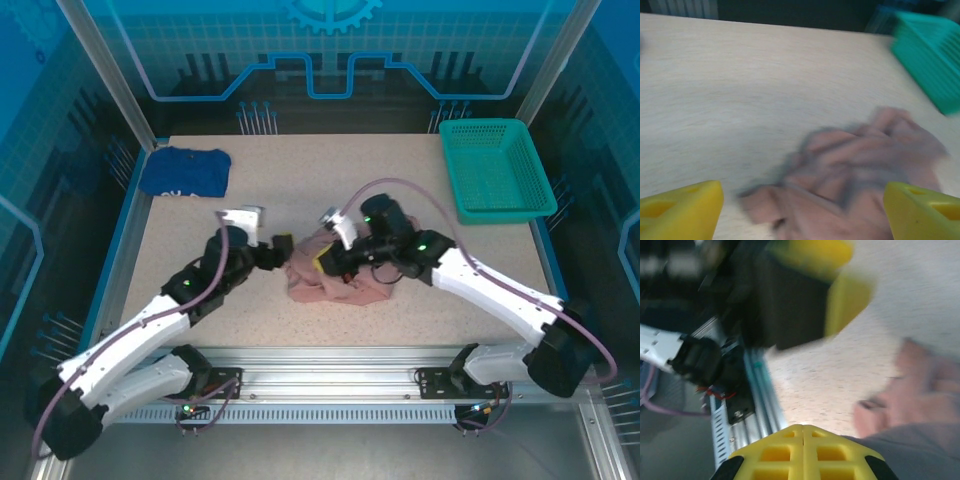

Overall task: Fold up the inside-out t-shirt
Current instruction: Adjust the T-shirt at the center of the table.

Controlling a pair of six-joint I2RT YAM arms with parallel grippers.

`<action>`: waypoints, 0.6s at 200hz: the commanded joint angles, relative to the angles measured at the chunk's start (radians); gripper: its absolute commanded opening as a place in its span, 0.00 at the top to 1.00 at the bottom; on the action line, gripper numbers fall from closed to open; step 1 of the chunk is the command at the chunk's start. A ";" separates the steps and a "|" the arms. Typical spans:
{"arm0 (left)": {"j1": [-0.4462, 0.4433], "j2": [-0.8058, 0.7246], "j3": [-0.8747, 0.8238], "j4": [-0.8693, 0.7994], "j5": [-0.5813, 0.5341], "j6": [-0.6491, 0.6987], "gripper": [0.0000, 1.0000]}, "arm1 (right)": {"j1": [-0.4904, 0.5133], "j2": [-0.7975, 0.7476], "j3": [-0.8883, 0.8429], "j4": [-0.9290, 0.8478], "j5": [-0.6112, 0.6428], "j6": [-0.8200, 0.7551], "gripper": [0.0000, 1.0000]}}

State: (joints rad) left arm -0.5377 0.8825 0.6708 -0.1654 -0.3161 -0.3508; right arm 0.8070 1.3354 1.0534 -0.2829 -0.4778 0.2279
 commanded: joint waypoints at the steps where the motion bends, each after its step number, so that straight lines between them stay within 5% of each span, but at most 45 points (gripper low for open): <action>1: 0.125 -0.033 -0.038 -0.130 -0.055 -0.164 0.15 | 0.113 0.087 0.049 0.019 -0.091 -0.053 0.81; 24: 0.148 0.047 -0.008 -0.105 0.039 -0.175 0.15 | 0.110 0.091 0.084 -0.096 0.046 -0.139 0.61; 54: 0.148 0.240 0.057 -0.076 0.220 -0.181 0.15 | -0.100 0.049 0.029 -0.096 0.121 -0.082 0.53; 74: 0.147 0.360 0.086 -0.022 0.332 -0.196 0.15 | -0.237 0.058 0.023 -0.149 0.304 -0.037 0.48; 120: 0.142 0.595 0.182 0.047 0.423 -0.211 0.14 | -0.501 0.194 0.034 -0.160 0.517 -0.013 0.31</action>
State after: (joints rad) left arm -0.3939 1.3975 0.7895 -0.1799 0.0048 -0.5339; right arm 0.3767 1.4410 1.0809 -0.3988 -0.1005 0.1940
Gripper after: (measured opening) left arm 0.850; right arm 0.673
